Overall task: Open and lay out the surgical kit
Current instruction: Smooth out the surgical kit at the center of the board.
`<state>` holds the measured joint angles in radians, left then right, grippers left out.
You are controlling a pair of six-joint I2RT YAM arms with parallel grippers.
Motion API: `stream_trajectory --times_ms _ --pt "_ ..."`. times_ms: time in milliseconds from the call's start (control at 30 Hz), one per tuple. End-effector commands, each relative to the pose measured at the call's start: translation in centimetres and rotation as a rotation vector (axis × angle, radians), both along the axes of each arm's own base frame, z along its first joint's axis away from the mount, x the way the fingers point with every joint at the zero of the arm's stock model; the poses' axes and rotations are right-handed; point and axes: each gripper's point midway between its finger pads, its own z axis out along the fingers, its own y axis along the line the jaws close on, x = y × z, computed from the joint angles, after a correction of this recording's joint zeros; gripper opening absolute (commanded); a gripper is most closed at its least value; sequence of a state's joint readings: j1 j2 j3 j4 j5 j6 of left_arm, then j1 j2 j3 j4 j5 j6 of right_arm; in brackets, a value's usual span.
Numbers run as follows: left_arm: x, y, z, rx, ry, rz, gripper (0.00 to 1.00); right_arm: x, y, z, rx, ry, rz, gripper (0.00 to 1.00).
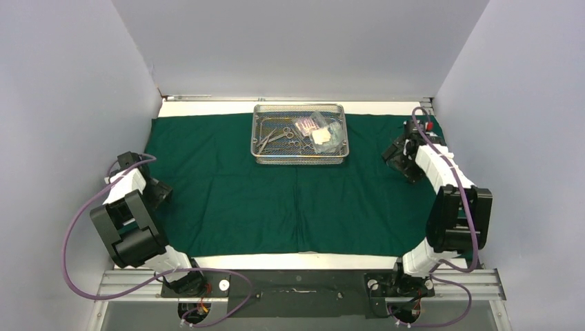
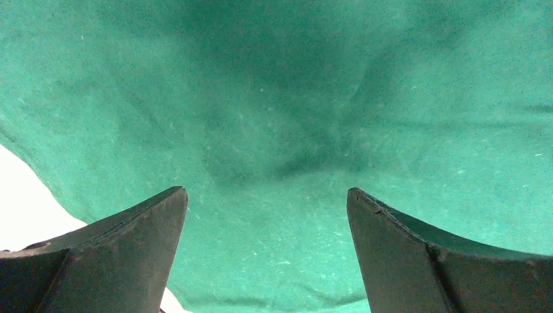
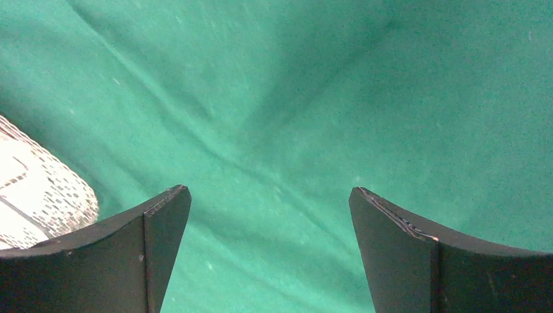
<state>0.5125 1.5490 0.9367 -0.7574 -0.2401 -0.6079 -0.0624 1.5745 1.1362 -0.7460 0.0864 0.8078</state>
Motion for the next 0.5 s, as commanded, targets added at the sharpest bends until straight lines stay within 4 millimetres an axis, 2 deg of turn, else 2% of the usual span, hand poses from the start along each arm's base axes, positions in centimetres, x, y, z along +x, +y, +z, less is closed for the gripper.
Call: stream_trajectory --times_ms 0,167,267,467 --pt "1.0 1.1 0.9 0.036 -0.011 -0.003 0.9 2.6 -2.3 -0.3 -0.067 -0.033 0.035 0.9" --pt "0.3 1.4 -0.1 0.039 0.022 -0.011 0.88 4.3 -2.5 -3.0 -0.047 -0.014 0.125 0.89" --pt "-0.3 2.2 -0.4 0.064 0.085 -0.032 0.86 4.9 -2.7 -3.8 -0.047 -0.008 0.158 0.88" --pt "-1.5 3.2 -1.1 0.101 0.174 -0.055 0.86 4.3 -4.1 -5.8 -0.047 0.039 0.133 0.88"
